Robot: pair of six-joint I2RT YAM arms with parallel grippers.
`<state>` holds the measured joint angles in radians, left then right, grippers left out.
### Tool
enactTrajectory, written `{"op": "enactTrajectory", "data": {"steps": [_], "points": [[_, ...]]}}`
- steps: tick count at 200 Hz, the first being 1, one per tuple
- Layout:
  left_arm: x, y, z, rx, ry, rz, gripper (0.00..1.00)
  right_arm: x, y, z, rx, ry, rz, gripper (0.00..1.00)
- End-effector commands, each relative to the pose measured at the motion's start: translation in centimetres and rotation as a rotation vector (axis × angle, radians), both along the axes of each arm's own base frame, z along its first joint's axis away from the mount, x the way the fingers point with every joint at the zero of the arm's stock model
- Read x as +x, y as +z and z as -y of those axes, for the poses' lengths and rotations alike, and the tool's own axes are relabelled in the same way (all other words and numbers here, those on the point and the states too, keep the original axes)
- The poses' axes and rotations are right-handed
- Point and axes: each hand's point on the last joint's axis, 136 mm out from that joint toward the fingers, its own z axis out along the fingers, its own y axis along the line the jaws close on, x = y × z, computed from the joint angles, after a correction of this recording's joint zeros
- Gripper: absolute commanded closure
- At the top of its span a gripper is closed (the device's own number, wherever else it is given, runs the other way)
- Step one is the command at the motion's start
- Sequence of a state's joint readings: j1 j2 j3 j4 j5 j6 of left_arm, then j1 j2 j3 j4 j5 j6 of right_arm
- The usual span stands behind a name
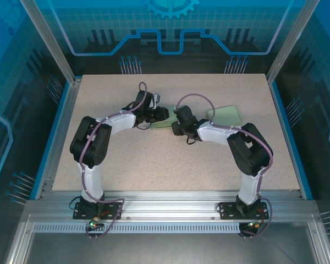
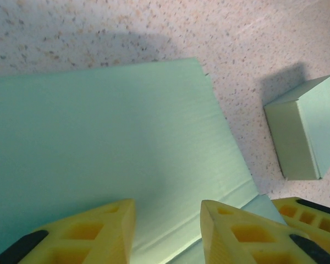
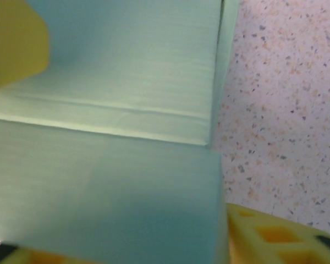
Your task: Fold the paper box
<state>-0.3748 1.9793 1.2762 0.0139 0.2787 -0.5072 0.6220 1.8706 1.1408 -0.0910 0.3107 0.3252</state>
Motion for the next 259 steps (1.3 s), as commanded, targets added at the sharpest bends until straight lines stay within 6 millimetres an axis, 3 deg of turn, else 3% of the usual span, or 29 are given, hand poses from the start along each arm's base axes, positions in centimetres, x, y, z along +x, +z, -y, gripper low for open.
{"op": "enactTrajectory", "data": {"steps": [1,26,65,81,97,126,163,186,219,241,259], "points": [[-1.0,-2.4,0.1,-0.011,-0.003,-0.074,0.63,-0.8,2.8,-0.8,0.021,0.020,0.011,0.38],[-1.0,-2.9,0.0,-0.001,0.000,-0.076,0.63,-1.9,4.5,-1.0,0.031,0.038,0.013,0.26],[-1.1,-2.9,0.0,-0.004,-0.002,-0.074,0.63,-3.4,8.6,0.4,0.084,0.003,0.041,0.21],[-1.2,-2.4,0.0,-0.007,-0.004,-0.066,0.63,-2.9,9.9,1.2,0.099,-0.032,0.029,0.21],[-1.1,-1.8,0.0,-0.005,-0.006,-0.055,0.62,-1.6,9.9,1.5,0.120,-0.041,-0.018,0.21],[-0.9,-1.3,0.0,-0.002,-0.007,-0.048,0.62,1.6,7.7,0.3,0.194,-0.019,-0.126,0.27],[-0.7,-0.7,0.1,-0.006,-0.009,-0.039,0.62,4.5,2.6,-0.2,0.220,-0.037,-0.241,0.37],[-0.8,-0.2,0.0,-0.003,-0.010,-0.031,0.61,4.2,-0.5,-0.5,0.224,-0.031,-0.306,0.44],[-0.9,1.6,-0.4,0.018,-0.010,0.002,0.57,2.8,-4.0,-0.2,0.225,-0.044,-0.380,0.65],[-1.2,3.9,-1.5,0.069,0.007,0.051,0.54,2.1,-5.0,0.2,0.220,-0.053,-0.394,0.67],[-1.3,5.9,-3.6,0.157,0.060,0.103,0.48,1.6,-5.3,0.4,0.220,-0.055,-0.402,0.66]]}}
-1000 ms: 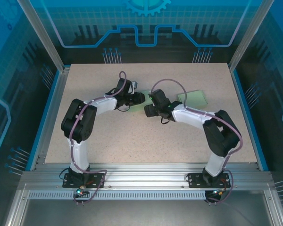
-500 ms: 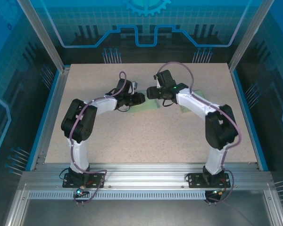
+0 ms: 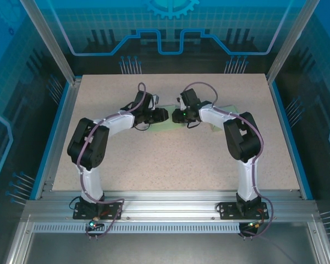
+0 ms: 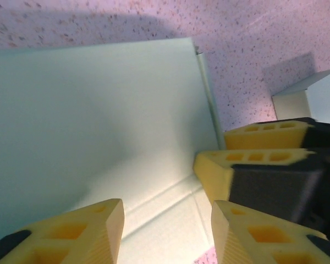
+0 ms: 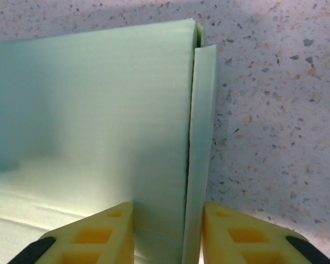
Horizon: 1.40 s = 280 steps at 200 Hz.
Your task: Fold the paper box
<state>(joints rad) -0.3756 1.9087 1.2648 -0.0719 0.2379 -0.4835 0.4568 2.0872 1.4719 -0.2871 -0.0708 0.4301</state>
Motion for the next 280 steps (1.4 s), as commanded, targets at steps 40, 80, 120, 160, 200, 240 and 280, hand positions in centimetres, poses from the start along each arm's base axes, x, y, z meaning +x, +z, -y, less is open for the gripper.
{"op": "enactTrajectory", "data": {"steps": [40,80,120,160,200,240,280], "points": [[-0.9,3.2,-8.1,0.348,0.163,0.067,0.38,-4.1,-3.4,1.0,-0.017,0.014,-0.142,0.63],[-1.1,-1.4,-9.0,0.314,0.158,-0.051,0.43,-5.2,-2.5,0.1,0.004,0.060,-0.149,0.63],[-1.0,-3.3,-6.8,0.214,0.091,-0.105,0.50,-7.1,-2.1,-0.5,-0.023,0.108,-0.165,0.63],[-3.3,-6.9,-8.0,0.252,0.104,-0.196,0.64,-7.5,-0.4,0.0,-0.005,0.069,-0.142,0.50],[-5.3,-8.6,-9.4,0.241,0.124,-0.230,0.72,-6.9,2.5,-0.1,0.156,0.017,-0.124,0.32],[-5.3,-8.7,-9.9,0.164,0.134,-0.234,0.75,-6.1,3.0,-0.6,0.399,-0.039,-0.165,0.22],[-5.0,-9.6,-10.3,0.107,0.136,-0.255,0.79,-4.5,1.0,-0.6,0.526,-0.064,-0.222,0.20]]}}
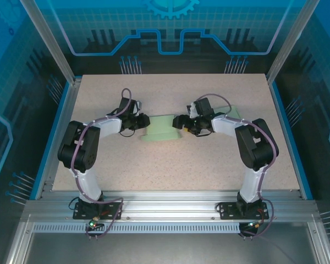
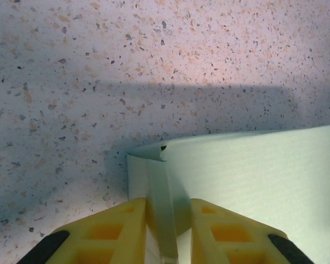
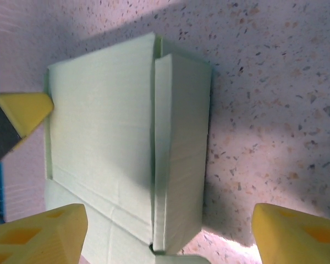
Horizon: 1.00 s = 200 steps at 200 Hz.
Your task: Fold the paper box
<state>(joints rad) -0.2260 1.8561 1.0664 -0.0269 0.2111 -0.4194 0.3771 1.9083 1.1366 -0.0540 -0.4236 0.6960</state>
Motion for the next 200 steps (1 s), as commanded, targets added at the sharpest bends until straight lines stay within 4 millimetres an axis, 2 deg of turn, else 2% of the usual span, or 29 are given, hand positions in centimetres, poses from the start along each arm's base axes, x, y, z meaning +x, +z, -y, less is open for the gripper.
{"op": "enactTrajectory", "data": {"steps": [1,17,58,122,139,176,200], "points": [[-3.5,-5.1,-1.8,0.012,0.023,-0.196,0.79,1.0,-0.1,-1.2,0.142,0.008,-0.028,0.20],[-3.3,-5.5,-2.1,-0.031,0.034,-0.207,0.82,1.6,-0.7,-1.8,0.181,0.022,-0.041,0.20],[-2.8,-5.5,-2.0,-0.092,0.037,-0.214,0.82,2.5,-1.7,-3.3,0.210,0.052,-0.053,0.21],[-2.3,-6.0,-0.8,-0.190,0.042,-0.233,0.83,2.1,-2.7,-6.0,0.258,0.088,-0.079,0.24],[-2.2,-6.2,-0.5,-0.220,0.047,-0.238,0.86,1.9,-2.4,-6.8,0.289,0.105,-0.079,0.26],[-2.0,-5.8,0.5,-0.305,0.041,-0.232,0.86,1.8,0.5,-8.9,0.414,0.165,0.000,0.34],[-1.9,-5.6,0.8,-0.340,0.044,-0.228,0.87,1.8,2.6,-9.2,0.478,0.184,0.046,0.40]]}}
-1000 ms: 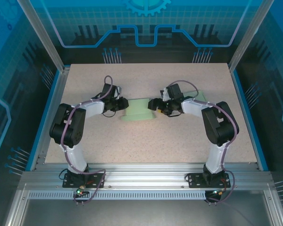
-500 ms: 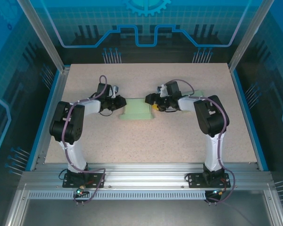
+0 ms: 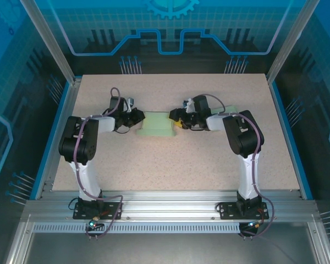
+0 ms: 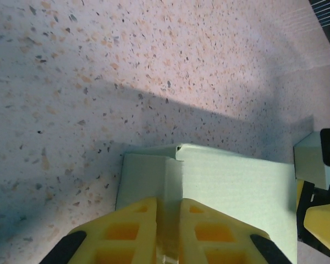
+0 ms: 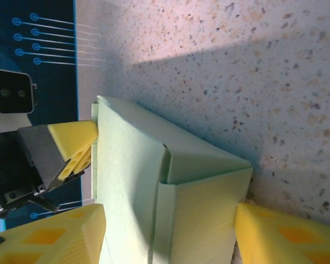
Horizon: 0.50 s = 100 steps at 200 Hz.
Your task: Fold the paper box
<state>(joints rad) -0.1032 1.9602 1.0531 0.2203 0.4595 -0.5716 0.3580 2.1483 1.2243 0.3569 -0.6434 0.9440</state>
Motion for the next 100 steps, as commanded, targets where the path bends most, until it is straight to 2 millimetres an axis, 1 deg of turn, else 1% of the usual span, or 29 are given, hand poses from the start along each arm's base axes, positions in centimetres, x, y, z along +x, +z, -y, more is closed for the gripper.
{"op": "enactTrajectory", "data": {"steps": [1,28,49,72,81,89,100], "points": [[-4.9,-5.5,2.2,-0.065,-0.051,-0.239,0.87,-3.0,3.2,-5.1,0.165,0.177,0.080,0.40],[-4.8,-5.1,2.6,-0.103,-0.051,-0.230,0.87,-3.3,5.3,-5.2,0.201,0.189,0.134,0.43],[-4.5,-4.5,2.8,-0.133,-0.051,-0.219,0.87,-3.5,6.2,-5.1,0.195,0.189,0.158,0.44],[-4.3,-4.2,2.9,-0.149,-0.047,-0.213,0.87,-3.9,6.0,-4.8,0.145,0.185,0.156,0.45],[-4.2,-4.1,3.0,-0.159,-0.047,-0.209,0.89,-4.1,5.8,-4.7,0.116,0.183,0.152,0.43],[-4.1,-4.0,3.1,-0.166,-0.043,-0.208,0.90,-4.4,5.3,-4.5,0.072,0.175,0.136,0.42],[-4.0,-4.0,3.1,-0.172,-0.036,-0.209,0.91,-4.7,3.9,-3.7,-0.034,0.140,0.070,0.37]]}}
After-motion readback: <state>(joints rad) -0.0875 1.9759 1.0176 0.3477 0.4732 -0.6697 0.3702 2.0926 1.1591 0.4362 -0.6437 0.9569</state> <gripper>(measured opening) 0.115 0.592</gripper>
